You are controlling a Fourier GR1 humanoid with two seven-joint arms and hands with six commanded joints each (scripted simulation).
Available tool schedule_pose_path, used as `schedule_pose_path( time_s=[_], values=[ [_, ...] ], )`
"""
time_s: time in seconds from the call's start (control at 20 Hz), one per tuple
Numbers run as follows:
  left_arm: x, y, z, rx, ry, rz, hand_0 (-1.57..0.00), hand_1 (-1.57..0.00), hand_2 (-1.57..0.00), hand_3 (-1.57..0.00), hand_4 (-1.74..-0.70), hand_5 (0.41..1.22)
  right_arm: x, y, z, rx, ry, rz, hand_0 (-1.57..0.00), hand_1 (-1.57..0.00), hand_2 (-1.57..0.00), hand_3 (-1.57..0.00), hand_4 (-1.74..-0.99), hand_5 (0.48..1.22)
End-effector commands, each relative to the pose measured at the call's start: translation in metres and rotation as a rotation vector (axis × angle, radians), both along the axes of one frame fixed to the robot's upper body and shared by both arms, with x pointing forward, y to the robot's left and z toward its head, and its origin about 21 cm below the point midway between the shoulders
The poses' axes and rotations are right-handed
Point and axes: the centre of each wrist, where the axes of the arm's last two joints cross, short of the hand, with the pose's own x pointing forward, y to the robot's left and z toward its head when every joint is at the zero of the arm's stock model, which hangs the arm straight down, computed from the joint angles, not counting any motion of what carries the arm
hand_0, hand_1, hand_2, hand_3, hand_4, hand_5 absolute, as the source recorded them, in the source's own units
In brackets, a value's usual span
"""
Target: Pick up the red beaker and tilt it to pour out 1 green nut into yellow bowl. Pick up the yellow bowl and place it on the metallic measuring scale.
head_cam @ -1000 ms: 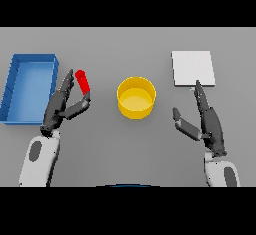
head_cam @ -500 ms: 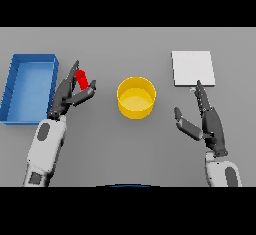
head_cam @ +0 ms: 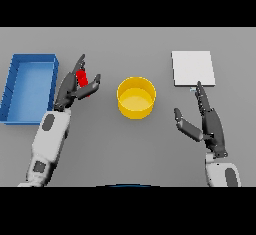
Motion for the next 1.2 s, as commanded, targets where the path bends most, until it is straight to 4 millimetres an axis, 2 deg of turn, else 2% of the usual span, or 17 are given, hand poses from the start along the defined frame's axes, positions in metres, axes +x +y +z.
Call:
schedule_pose_path(
  time_s=[0.0,0.05,0.1,0.15,0.25,0.35,0.45,0.55,0.7,0.8,1.0,1.15],
  values=[
    [0.001,0.000,0.000,-0.008,-0.003,0.011,0.00,0.00,-0.03,0.00,-1.39,0.752,-0.001,-0.001,0.003,-0.005,-0.022,0.000,0.00,0.00,0.00,0.00,-1.295,0.683],
    [0.004,-0.002,0.000,-0.026,0.003,0.025,-0.08,-0.08,-0.12,-0.08,-1.42,0.770,0.000,-0.001,0.004,-0.011,-0.020,-0.001,0.00,0.00,0.00,0.00,-1.291,0.684],
    [0.005,-0.003,-0.001,-0.040,0.014,0.036,-0.25,-0.28,-0.31,-0.22,-1.44,0.795,0.000,-0.002,0.003,-0.010,-0.013,-0.002,0.00,0.00,0.00,0.00,-1.289,0.684],
    [0.007,-0.005,0.000,-0.045,0.017,0.053,-0.46,-0.48,-0.50,-0.49,-1.44,0.881,0.000,-0.004,0.004,-0.016,-0.019,0.000,0.00,0.00,0.00,0.00,-1.286,0.685],
    [0.007,-0.014,-0.001,0.000,0.003,0.077,-0.86,-0.87,-0.89,-0.88,-1.44,1.003,0.001,-0.002,0.002,-0.011,0.001,0.005,0.00,0.00,0.00,0.00,-1.283,0.683],
    [0.008,-0.014,-0.004,0.015,-0.032,0.071,-1.12,-1.13,-1.13,-1.13,-1.44,1.082,0.005,0.001,-0.001,0.000,0.015,-0.007,0.00,0.00,0.00,0.00,-1.290,0.684],
    [0.007,-0.017,-0.006,0.003,-0.051,0.076,-1.28,-1.29,-1.29,-1.29,-1.45,1.132,0.004,-0.001,-0.001,-0.003,-0.003,0.001,0.00,0.00,0.00,0.00,-1.293,0.682],
    [0.008,-0.017,-0.006,-0.004,-0.063,0.092,-1.38,-1.39,-1.39,-1.39,-1.55,1.129,0.005,0.001,0.000,-0.001,-0.013,0.013,0.00,0.00,0.00,0.00,-1.303,0.682],
    [0.009,-0.017,-0.002,-0.025,-0.091,0.088,-1.48,-1.48,-1.48,-1.48,-1.64,1.112,0.008,0.004,0.000,-0.016,-0.012,0.025,0.00,0.00,0.00,0.00,-1.281,0.676],
    [0.013,-0.012,0.011,-0.025,-0.138,0.093,-1.51,-1.51,-1.51,-1.51,-1.68,1.103,0.008,0.003,-0.002,-0.030,-0.019,0.020,0.00,0.00,0.00,0.00,-1.263,0.671],
    [0.014,-0.019,0.036,0.029,-0.213,0.073,-1.55,-1.55,-1.55,-1.55,-1.72,1.097,0.005,0.005,0.001,-0.041,-0.043,0.023,0.00,0.00,0.00,0.00,-1.250,0.672],
    [0.018,-0.024,0.060,0.195,-0.233,-0.014,-1.56,-1.56,-1.56,-1.56,-1.73,1.113,0.001,0.005,0.001,-0.064,-0.045,0.019,0.00,0.00,0.00,0.00,-1.247,0.685]
  ],
)
